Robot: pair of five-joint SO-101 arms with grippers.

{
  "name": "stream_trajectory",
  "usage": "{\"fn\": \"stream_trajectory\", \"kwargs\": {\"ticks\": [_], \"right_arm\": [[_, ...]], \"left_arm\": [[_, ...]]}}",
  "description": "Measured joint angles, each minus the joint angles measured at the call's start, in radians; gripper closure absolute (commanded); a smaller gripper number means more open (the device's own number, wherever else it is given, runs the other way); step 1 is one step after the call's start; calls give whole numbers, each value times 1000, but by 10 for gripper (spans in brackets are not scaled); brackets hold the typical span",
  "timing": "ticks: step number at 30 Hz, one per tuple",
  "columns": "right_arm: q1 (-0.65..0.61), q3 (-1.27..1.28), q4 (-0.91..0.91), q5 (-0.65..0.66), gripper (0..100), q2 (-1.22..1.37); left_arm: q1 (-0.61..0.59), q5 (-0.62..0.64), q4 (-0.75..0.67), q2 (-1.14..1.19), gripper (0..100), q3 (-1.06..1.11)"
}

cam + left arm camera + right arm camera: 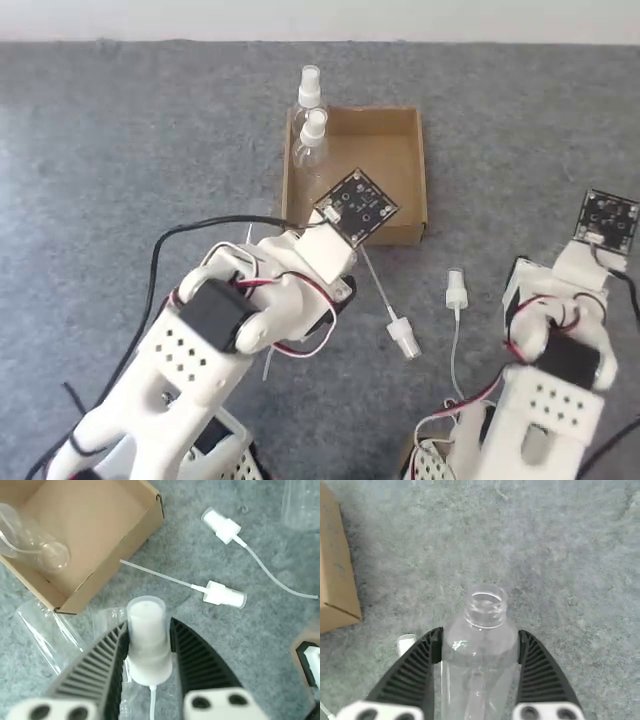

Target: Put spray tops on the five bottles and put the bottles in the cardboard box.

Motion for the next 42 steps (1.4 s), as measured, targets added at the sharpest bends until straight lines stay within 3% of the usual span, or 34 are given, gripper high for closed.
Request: {"fn": "stream_trajectory", "kwargs": {"ticks": [8, 19, 27, 42], "right_arm": [[-71, 26, 60, 0, 954, -252], [-213, 46, 60, 0, 955, -387], [-347, 95, 60, 0, 956, -462], [-609, 95, 60, 0, 954, -548]], "left_arm": [[0, 0, -9, -83, 981, 14], [-3, 0, -9, -160, 981, 40], [-141, 40, -9, -236, 981, 40], [-245, 55, -32, -388, 981, 81]]}}
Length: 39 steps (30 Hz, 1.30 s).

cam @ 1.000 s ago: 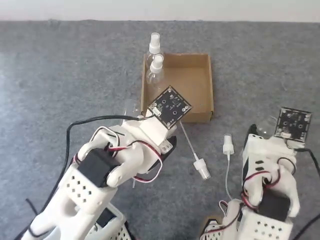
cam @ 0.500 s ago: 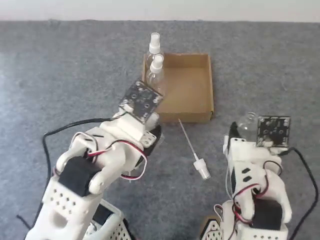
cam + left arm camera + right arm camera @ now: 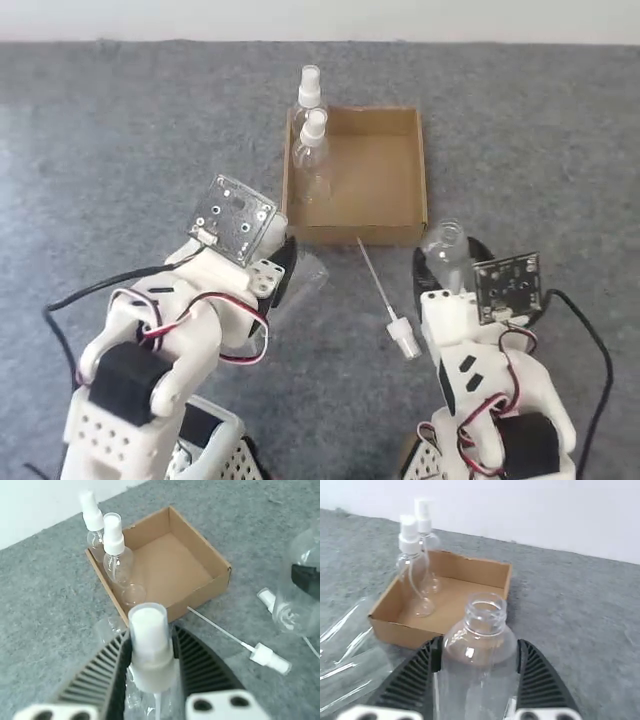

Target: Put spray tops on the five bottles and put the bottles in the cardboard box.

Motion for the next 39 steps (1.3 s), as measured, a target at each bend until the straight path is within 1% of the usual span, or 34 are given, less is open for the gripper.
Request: {"fn": "stream_trajectory", "kwargs": {"ticks": [5, 13, 18, 27, 29, 32, 35, 39], "right_arm": [[-75, 0, -34, 0, 954, 0], [-152, 0, -94, 0, 954, 0], [-209, 75, -103, 0, 954, 14], [-230, 100, -103, 0, 954, -2], [-227, 100, -103, 0, 954, -2], [-229, 124, -103, 0, 954, -12], [-275, 149, -103, 0, 954, 0], [-321, 157, -103, 0, 954, 0]], "left_arm": [[-2, 0, -49, -63, 981, 63], [-2, 3, -58, -192, 981, 92], [-3, 3, -81, -238, 981, 121], [-3, 3, -84, -339, 981, 121], [-21, 3, -84, -356, 981, 121], [-86, 8, -100, -381, 981, 121], [-147, 55, -117, -402, 981, 121], [-178, 89, -143, -422, 981, 121]]}}
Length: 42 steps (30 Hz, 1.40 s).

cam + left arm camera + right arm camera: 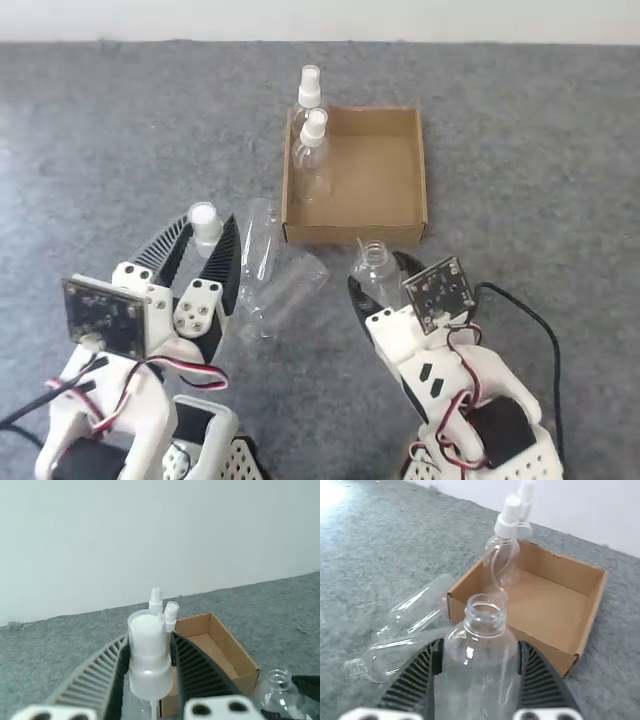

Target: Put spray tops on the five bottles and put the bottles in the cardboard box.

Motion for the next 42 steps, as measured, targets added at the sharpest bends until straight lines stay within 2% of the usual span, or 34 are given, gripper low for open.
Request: {"fn": "stream_trajectory", "kwargs": {"ticks": [11, 16, 19, 31, 37, 42], "right_arm": [[-72, 18, 0, 8, 955, -3], [-104, 124, -94, 143, 957, 2], [-106, 157, -137, 175, 957, 0], [-107, 160, -155, 184, 957, 0], [-107, 160, -155, 189, 957, 0], [-107, 160, -155, 192, 957, 0]], "left_arm": [[0, 37, -61, 0, 981, 0], [0, 66, -130, 0, 981, 0], [0, 83, -170, 0, 981, 0], [0, 95, -308, -3, 981, 8], [120, 95, -331, -3, 981, 11], [163, 91, -331, -3, 981, 12]]}}
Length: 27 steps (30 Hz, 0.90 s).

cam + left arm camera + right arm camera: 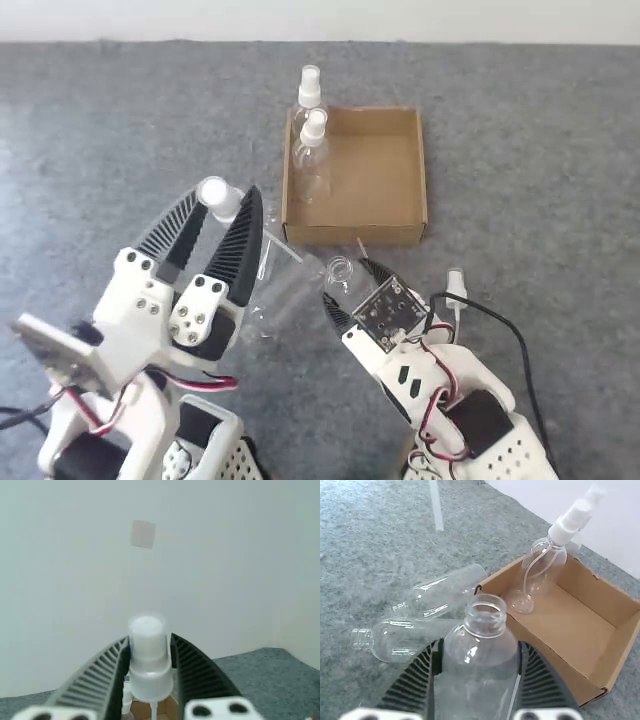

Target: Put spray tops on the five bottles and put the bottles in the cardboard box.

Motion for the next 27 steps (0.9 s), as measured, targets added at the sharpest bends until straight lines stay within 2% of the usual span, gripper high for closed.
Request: {"fn": "stream_trajectory", "kwargs": {"ticks": [12, 21, 27], "right_arm": [[0, 0, 0, 0, 957, 0], [-57, 15, 0, 89, 957, 0], [-63, 20, -15, 92, 957, 2]], "left_arm": [[81, -3, 0, 0, 981, 43], [87, -3, -48, 0, 981, 101], [150, -3, -60, 0, 981, 124]]}}
